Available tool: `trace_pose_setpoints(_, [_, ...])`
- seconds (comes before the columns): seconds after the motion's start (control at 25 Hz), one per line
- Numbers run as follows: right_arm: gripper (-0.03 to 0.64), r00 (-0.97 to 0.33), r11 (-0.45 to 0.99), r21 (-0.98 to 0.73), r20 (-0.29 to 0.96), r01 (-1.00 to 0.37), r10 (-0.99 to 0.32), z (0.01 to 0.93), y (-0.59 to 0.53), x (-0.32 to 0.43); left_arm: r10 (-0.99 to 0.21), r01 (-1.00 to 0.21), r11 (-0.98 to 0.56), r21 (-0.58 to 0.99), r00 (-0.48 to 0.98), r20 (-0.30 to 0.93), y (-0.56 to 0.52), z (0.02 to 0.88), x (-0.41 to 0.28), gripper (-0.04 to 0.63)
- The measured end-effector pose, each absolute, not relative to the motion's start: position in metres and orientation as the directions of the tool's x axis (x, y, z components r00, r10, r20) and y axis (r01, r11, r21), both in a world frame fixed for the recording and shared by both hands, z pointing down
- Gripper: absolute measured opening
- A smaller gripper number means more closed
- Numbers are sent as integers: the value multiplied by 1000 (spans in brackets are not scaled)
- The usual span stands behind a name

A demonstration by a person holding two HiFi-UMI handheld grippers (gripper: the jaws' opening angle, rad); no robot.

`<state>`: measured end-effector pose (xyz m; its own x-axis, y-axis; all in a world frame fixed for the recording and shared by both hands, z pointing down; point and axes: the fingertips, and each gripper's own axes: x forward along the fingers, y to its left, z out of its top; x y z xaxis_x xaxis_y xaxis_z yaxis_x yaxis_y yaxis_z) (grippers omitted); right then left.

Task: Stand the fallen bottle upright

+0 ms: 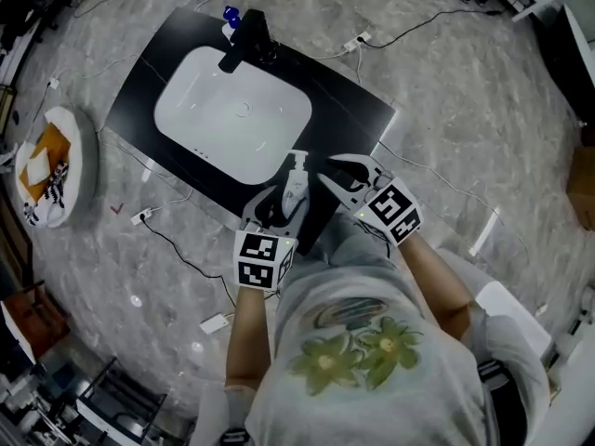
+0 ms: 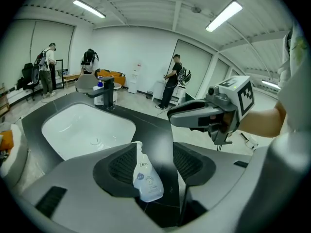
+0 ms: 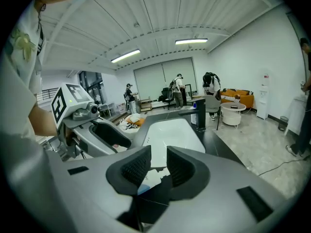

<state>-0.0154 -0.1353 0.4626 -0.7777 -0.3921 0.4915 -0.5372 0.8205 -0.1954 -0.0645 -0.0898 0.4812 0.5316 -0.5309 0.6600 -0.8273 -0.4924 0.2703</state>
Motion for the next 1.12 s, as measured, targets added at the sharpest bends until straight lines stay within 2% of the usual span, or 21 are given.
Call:
trace_pose_setpoints(0.16, [117, -785, 831, -223, 516, -509, -342, 482, -150, -22, -485, -834, -465, 295, 520, 703, -98, 506, -58, 279])
trace_pose_setpoints(0.36, [124, -787, 858, -223, 549, -462, -281, 501, -162, -29, -396, -820, -428, 380, 548, 737, -104, 531, -53, 291])
trace_pose_setpoints(0.68, [124, -765, 916, -191, 623, -353, -165, 544, -174, -35, -325, -825, -398, 401, 536, 779, -122, 566, -53, 305])
trace_pose_setpoints(1.12, [124, -735, 930, -261, 678, -257, -13, 592, -188, -38, -171, -803, -331, 496, 568, 805, -141, 601, -57, 307])
